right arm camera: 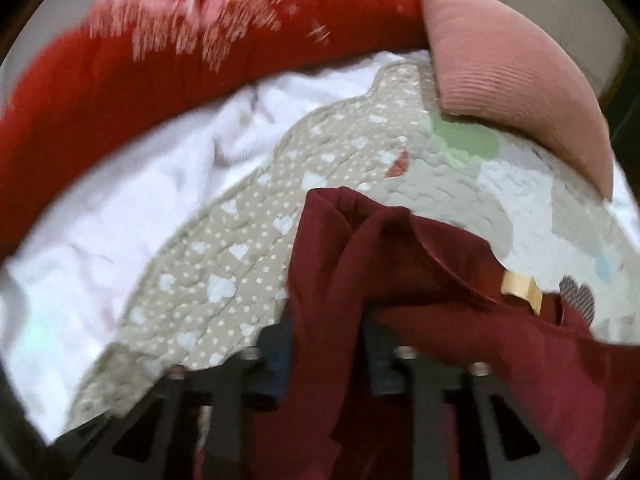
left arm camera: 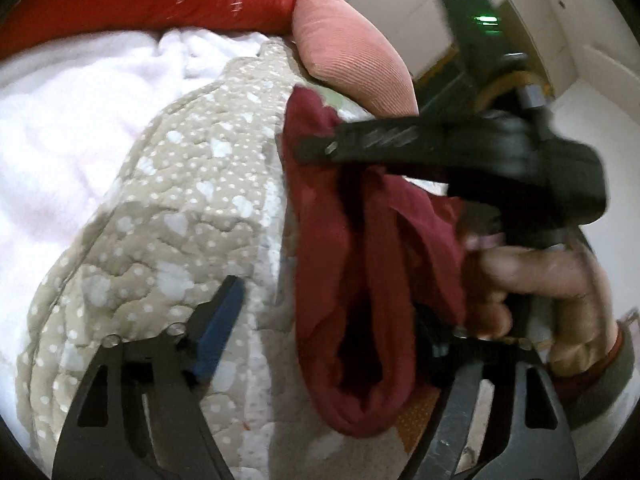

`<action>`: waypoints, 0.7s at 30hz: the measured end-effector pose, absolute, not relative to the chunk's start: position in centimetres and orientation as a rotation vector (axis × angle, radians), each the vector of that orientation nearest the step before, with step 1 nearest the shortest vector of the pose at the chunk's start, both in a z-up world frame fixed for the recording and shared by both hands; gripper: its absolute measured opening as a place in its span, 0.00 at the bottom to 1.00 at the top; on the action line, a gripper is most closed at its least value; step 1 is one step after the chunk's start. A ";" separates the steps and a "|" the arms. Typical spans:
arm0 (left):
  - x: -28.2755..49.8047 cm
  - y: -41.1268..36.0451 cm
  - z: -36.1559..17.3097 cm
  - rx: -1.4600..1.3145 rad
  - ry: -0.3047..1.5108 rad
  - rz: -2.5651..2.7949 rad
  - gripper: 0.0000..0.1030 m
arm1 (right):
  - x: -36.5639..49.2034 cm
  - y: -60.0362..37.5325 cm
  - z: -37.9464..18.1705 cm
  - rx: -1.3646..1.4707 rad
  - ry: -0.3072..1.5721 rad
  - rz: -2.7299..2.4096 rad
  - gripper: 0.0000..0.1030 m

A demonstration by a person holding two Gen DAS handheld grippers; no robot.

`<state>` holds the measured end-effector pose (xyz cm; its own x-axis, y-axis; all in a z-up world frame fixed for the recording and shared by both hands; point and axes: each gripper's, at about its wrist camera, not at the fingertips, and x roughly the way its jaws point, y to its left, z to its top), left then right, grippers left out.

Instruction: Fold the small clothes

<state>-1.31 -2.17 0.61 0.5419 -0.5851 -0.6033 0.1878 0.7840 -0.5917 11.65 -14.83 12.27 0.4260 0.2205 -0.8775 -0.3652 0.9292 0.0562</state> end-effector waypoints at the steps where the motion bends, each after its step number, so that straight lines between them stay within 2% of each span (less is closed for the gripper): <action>1: -1.3 -2.5 0.8 -0.476 0.890 -0.473 0.80 | 11.6 -15.6 12.8 -0.109 1.061 0.387 0.21; 2: -1.2 -2.9 0.9 -0.462 0.891 -0.466 0.83 | 11.4 -16.7 13.4 -0.055 1.049 0.408 0.21; 5: -0.8 -3.5 1.3 -0.471 0.888 -0.456 0.82 | 10.7 -19.4 14.9 0.063 1.008 0.456 0.21; 6: -0.7 -3.6 1.5 -0.496 0.900 -0.473 0.78 | 10.5 -19.2 15.2 0.081 1.001 0.461 0.21; 8: -0.6 -4.1 2.0 -0.516 0.927 -0.522 0.45 | 10.1 -20.5 15.9 0.129 0.977 0.472 0.20; 11: -1.6 -6.6 4.9 -0.395 0.878 -0.533 0.35 | 9.5 -22.5 17.1 0.190 0.946 0.490 0.20; 16: -2.6 -12.1 10.0 -0.306 0.806 -0.642 0.33 | 7.8 -28.4 20.4 0.258 0.850 0.486 0.19; 21: -3.5 -19.0 12.7 -0.225 0.788 -0.767 0.33 | 5.8 -36.1 23.3 0.295 0.772 0.410 0.19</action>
<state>-3.49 -18.95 12.68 0.4566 -0.6953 -0.5551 0.5359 0.7129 -0.4523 5.80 -36.10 23.29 0.6440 0.4606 -0.6108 -0.2486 0.8811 0.4023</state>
